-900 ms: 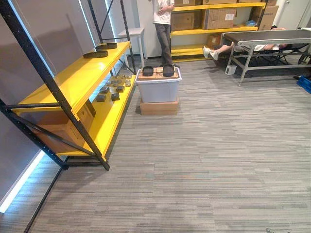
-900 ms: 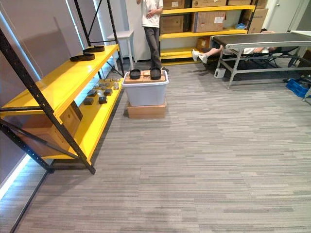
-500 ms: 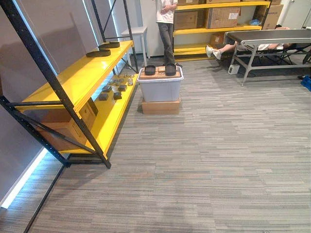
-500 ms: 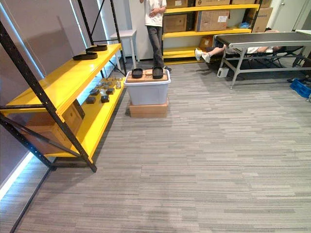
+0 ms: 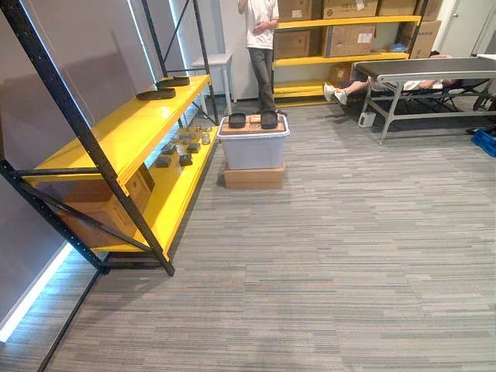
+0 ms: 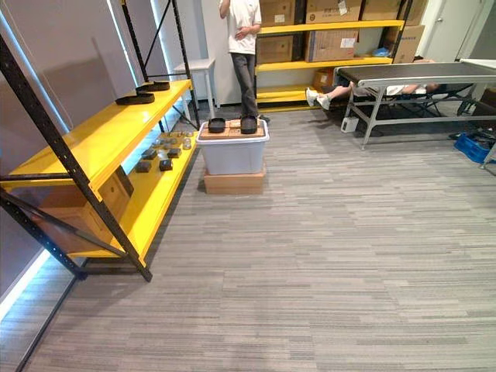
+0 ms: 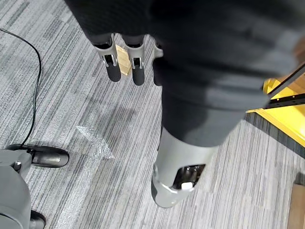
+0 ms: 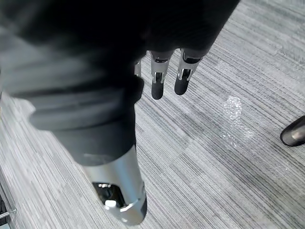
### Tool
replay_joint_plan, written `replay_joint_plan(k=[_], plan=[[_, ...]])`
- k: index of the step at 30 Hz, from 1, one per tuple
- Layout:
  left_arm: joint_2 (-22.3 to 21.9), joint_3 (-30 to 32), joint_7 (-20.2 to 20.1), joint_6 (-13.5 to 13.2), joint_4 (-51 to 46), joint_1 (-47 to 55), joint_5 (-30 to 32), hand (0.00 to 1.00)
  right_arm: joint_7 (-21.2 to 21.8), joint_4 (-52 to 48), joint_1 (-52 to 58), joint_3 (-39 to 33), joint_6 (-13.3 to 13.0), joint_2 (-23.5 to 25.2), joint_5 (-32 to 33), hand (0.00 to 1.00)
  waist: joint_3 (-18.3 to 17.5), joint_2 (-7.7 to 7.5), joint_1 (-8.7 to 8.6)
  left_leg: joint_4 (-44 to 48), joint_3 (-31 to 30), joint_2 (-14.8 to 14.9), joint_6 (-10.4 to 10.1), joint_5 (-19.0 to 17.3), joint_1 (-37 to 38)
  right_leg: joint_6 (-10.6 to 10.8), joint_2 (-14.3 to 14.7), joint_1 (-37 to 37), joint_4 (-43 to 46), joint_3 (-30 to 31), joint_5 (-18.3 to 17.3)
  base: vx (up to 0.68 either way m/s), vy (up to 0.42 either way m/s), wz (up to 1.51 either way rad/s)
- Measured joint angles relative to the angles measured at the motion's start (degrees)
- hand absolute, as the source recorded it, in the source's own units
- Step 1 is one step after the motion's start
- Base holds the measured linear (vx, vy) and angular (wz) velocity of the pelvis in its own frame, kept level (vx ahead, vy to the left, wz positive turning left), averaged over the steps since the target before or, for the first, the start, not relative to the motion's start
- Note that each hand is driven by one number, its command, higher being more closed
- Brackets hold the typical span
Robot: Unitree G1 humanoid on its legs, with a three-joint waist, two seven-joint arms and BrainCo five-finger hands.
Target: Walk over and take plastic housings, then place them on the shelf
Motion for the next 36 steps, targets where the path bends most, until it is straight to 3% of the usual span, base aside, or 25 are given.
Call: replay_joint_plan(k=[6,10,16,18,19,21,22,24,26,27,28,29,30,31,32,34,35,36], plan=[[-0.1,-0.1,0.0,-0.3,-0.2,1.1,0.0,0.0,0.0,-0.1,0.6,1.3,0.0,1.2,-0.1,0.0,-0.1,-0.19,0.14,-0.5,1.7,0.1,0.0,0.0,0.8,0.1,0.2,0.0,0.0,1.7,0.1,-0.02,0.0,-0.13],[-0.2,-0.1,0.0,-0.5,-0.4,0.5,-0.4,0.0,-0.1,0.0,0.5,3.4,0.0,2.8,-1.2,0.0,-0.1,-0.97,0.39,2.7,1.3,0.1,-0.4,-0.7,-2.5,0.8,0.0,-2.1,0.3,1.7,0.6,-0.03,-0.01,-0.01],[-1.2,-0.7,0.0,-0.7,-0.7,-1.0,-3.2,0.0,-0.4,-0.1,0.0,5.5,0.0,3.5,-1.2,0.0,0.7,-1.25,0.94,8.4,-0.9,-0.5,3.0,-4.1,-6.8,0.9,-0.4,-3.8,0.7,1.5,0.7,-0.03,0.034,0.05],[-1.4,-1.9,0.1,-0.6,-0.9,-1.2,-3.3,0.0,-0.6,-0.8,0.4,5.5,0.0,3.8,-1.3,0.0,2.1,-1.39,0.99,12.0,-1.6,-1.8,4.1,-7.2,-7.3,3.2,-2.6,-7.6,11.0,1.2,-5.9,-0.06,0.151,0.11],[-1.4,-2.7,0.1,-0.6,-1.2,-1.0,-3.3,0.0,-0.6,-0.9,1.1,5.5,0.0,4.2,-1.5,0.0,2.8,-1.83,1.04,12.9,-1.7,-3.0,5.3,-8.6,-6.9,5.7,-4.9,-10.5,20.4,1.2,-9.4,-0.04,0.129,0.07],[-1.3,-2.8,0.2,-0.5,-1.2,-0.5,-3.3,0.0,-0.6,-1.1,1.8,6.8,0.0,5.6,-2.3,0.0,3.3,-1.75,0.85,14.0,-1.8,-3.6,6.1,-10.1,-6.6,4.7,-7.3,-21.5,41.2,1.7,-9.9,0.05,0.143,0.05],[-1.0,-2.9,0.4,-0.4,-1.2,-0.5,-3.3,0.0,-0.5,-0.9,1.8,7.3,0.1,6.5,-2.3,0.0,4.5,-1.78,0.75,13.7,-1.9,-3.6,6.8,-10.5,-5.3,5.0,-7.4,-24.1,44.6,1.8,-10.0,0.13,0.136,0.04],[-0.4,-2.8,0.8,0.2,-1.1,-0.4,-3.3,0.0,-0.5,-0.9,2.3,7.8,0.2,7.8,-2.3,0.0,5.6,-2.15,0.4,12.2,-1.9,-3.0,7.5,-11.1,-2.8,4.9,-6.2,-27.3,40.7,1.7,-9.9,0.21,0.045,0.01],[-0.1,-2.8,1.0,0.2,-1.1,-1.4,-3.2,0.0,-0.5,-0.7,2.6,8.0,0.2,8.4,-2.3,0.0,6.0,-2.26,-0.63,9.3,-3.1,-2.2,7.2,-11.5,-0.2,3.9,-3.6,-28.8,27.3,2.0,-7.8,0.33,-0.023,0.26],[0.1,-2.7,1.0,0.1,-1.0,-2.6,-3.1,0.0,-0.5,-0.7,3.1,7.7,0.2,8.7,-2.3,0.0,6.2,-2.39,-1.74,7.1,-4.7,-1.9,6.8,-11.8,1.8,3.6,-2.5,-28.8,15.6,2.6,-2.5,0.46,-0.1,0.71],[-0.1,-2.6,1.0,0.1,-1.0,-3.8,-3.1,0.0,-0.5,-0.5,3.8,7.2,0.2,8.7,-2.3,0.0,6.6,-2.88,-3.17,5.0,-7.0,-1.5,6.3,-12.3,4.0,3.2,-2.4,-28.6,10.6,3.1,6.1,0.5,-0.141,0.83],[-0.4,-2.6,0.9,0.1,-1.0,-4.4,-2.8,0.0,-0.5,-0.4,4.4,6.3,0.2,8.8,-2.3,0.0,6.5,-2.88,-3.68,4.0,-8.0,-0.7,6.0,-12.7,4.9,1.9,-2.0,-28.4,10.8,3.0,9.7,0.57,-0.224,0.82],[-1.1,-1.2,0.8,0.0,-0.9,-5.1,-1.9,0.0,-0.4,-0.2,5.2,4.7,0.2,9.0,-2.5,0.0,5.8,-1.22,-4.38,3.1,-9.5,1.6,5.2,-12.8,5.6,-2.7,0.0,-28.6,13.1,2.1,9.2,0.64,-0.255,0.4],[-1.3,1.5,0.7,-0.3,-1.2,-5.7,-1.4,0.0,-0.2,-0.4,4.6,3.0,0.1,10.1,-2.6,0.0,5.9,-1.73,-3.79,6.2,-10.2,2.7,4.3,-12.3,5.0,-4.6,0.7,-29.3,17.4,1.5,6.6,0.79,-0.315,0.14],[-1.9,2.6,0.8,-0.2,-1.7,-5.5,-1.1,0.0,0.0,-0.7,4.8,1.6,0.1,10.6,-2.8,0.0,5.9,-1.98,-3.33,10.3,-10.7,2.9,3.3,-11.7,5.0,-5.4,1.1,-28.5,20.2,1.3,4.3,0.67,-0.253,-0.11],[-4.1,5.6,0.7,-0.3,-3.8,-4.4,-1.1,0.0,0.1,-1.5,5.9,1.0,0.1,10.9,-3.5,0.0,6.0,-1.81,-3.11,24.2,-10.8,2.7,0.0,-9.6,2.5,-5.2,1.6,-24.4,22.0,-0.1,1.1,0.58,-0.196,0.06],[-5.7,7.4,0.5,-0.4,-5.7,-2.9,-1.2,0.0,0.1,-3.6,7.9,1.5,0.1,11.7,-3.6,0.0,5.4,-1.34,-3.07,41.6,-10.7,2.9,-4.0,-4.4,-3.5,-6.3,2.2,-18.3,18.8,-0.9,-1.3,0.73,-0.168,0.07],[-7.0,8.9,0.1,-0.4,-7.2,-1.7,-1.8,0.0,0.2,-5.0,8.7,2.4,0.1,12.3,-3.7,0.0,5.2,-0.62,-2.16,59.7,-10.2,4.4,-6.0,-0.6,-11.5,-7.3,4.3,-13.4,14.9,0.0,-3.3,0.72,-0.134,-0.1]])
